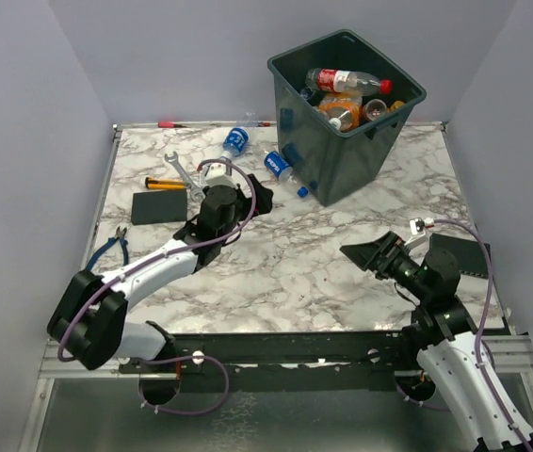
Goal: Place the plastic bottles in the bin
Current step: Pick up the plastic bottle at the center of the board.
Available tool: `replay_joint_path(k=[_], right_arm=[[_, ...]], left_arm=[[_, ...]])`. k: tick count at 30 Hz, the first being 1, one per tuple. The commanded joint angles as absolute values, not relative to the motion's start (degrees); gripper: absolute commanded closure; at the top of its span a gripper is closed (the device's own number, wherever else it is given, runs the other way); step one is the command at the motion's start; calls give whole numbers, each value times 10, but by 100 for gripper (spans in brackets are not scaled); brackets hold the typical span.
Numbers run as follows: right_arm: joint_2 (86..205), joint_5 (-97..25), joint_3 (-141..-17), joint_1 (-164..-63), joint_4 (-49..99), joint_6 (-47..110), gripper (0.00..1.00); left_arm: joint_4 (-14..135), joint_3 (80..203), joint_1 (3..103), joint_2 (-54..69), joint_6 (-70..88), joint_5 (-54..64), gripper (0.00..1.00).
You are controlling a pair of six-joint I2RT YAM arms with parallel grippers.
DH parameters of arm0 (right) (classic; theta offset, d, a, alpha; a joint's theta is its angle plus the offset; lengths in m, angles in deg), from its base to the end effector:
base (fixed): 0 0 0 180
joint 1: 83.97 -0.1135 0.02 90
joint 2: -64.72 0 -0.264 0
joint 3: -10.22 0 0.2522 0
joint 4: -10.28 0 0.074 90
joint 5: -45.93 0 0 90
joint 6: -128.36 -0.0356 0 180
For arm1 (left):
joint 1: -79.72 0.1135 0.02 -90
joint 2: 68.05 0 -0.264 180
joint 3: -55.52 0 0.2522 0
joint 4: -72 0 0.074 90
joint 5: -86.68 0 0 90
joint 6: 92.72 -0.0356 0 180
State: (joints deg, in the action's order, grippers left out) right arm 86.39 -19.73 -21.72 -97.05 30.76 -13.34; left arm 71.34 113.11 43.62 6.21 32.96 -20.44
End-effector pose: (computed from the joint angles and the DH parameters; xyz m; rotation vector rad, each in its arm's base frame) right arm 0.1209 0.0432 0.2371 0.2987 1.8667 1.1719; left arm 0.2430 -0.1642 0.2631 -0.2023 1.8903 -0.5843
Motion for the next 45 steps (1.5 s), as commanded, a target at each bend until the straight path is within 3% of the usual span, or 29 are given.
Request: replay_joint_path(k=[1, 9, 17, 23, 30, 39, 45], right_arm=[[848, -152, -182, -972, 315, -141, 0], [826, -157, -185, -972, 419, -56, 0], [800, -172, -165, -972, 448, -50, 0], [801, -182, -177, -972, 467, -35, 0], [812, -186, -196, -972, 477, -25, 0], [816, -188, -186, -972, 471, -25, 0], [822, -193, -182, -972, 463, -28, 0]], left_arm=[[866, 1143, 439, 119, 431, -136, 1], [881, 1201, 452, 237, 520, -179, 1], [879, 1299, 457, 364, 532, -149, 1], [744, 1400, 457, 462, 547, -159, 5], [709, 1436, 460, 511, 562, -221, 4], [704, 1513, 471, 580, 564, -197, 5], [700, 1531, 477, 608, 567, -184, 12]])
